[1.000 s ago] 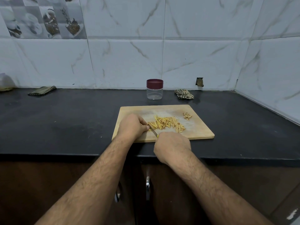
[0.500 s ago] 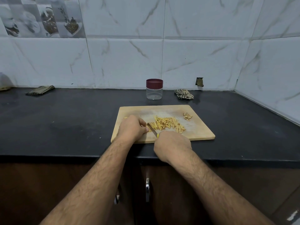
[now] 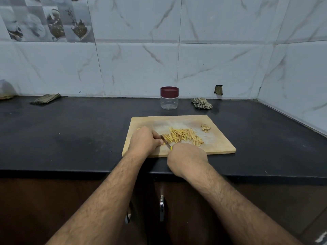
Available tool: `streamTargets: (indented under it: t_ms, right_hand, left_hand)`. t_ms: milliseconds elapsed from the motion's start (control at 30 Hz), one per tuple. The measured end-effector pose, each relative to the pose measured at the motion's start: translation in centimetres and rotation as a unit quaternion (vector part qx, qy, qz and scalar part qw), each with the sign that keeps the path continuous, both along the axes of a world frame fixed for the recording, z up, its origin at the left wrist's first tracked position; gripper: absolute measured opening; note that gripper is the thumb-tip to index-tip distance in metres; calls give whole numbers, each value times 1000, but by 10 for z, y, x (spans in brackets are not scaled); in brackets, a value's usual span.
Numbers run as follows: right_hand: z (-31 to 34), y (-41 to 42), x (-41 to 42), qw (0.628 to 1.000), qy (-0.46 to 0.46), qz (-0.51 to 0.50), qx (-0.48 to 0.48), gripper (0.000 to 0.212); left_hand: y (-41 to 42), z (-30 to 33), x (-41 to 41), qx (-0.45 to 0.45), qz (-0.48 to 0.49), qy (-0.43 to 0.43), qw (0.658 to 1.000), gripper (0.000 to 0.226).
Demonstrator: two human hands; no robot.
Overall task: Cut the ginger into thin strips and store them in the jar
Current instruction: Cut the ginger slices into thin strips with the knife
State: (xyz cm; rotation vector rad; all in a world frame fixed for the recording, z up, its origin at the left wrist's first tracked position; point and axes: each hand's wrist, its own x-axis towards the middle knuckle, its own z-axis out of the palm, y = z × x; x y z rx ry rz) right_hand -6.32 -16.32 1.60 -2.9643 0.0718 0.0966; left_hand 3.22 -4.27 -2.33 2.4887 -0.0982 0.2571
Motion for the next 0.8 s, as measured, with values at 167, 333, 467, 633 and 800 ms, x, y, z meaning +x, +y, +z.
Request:
streamTargets:
  t_ms: [167, 333, 467, 633, 800]
  right_hand:
    - [2, 3, -1, 1000, 18, -3, -8, 30]
    - [8, 9, 0, 999, 32, 7, -27, 34]
    - [3, 3, -12, 998, 47, -3, -37, 30]
    - [1, -1, -22, 999, 39, -3, -30, 28]
    - [5, 2, -16, 999, 34, -3, -27, 30]
  left_hand:
    - [1, 0, 2, 6, -7, 8, 1000, 18]
    - [0, 1, 3, 1, -11, 15, 1000, 18]
    - [0, 2, 1, -2, -5, 14, 1000, 16]
    - [0, 2, 0, 2, 5, 14, 1000, 15]
    - [-1, 5, -2, -7, 10, 20, 1000, 18]
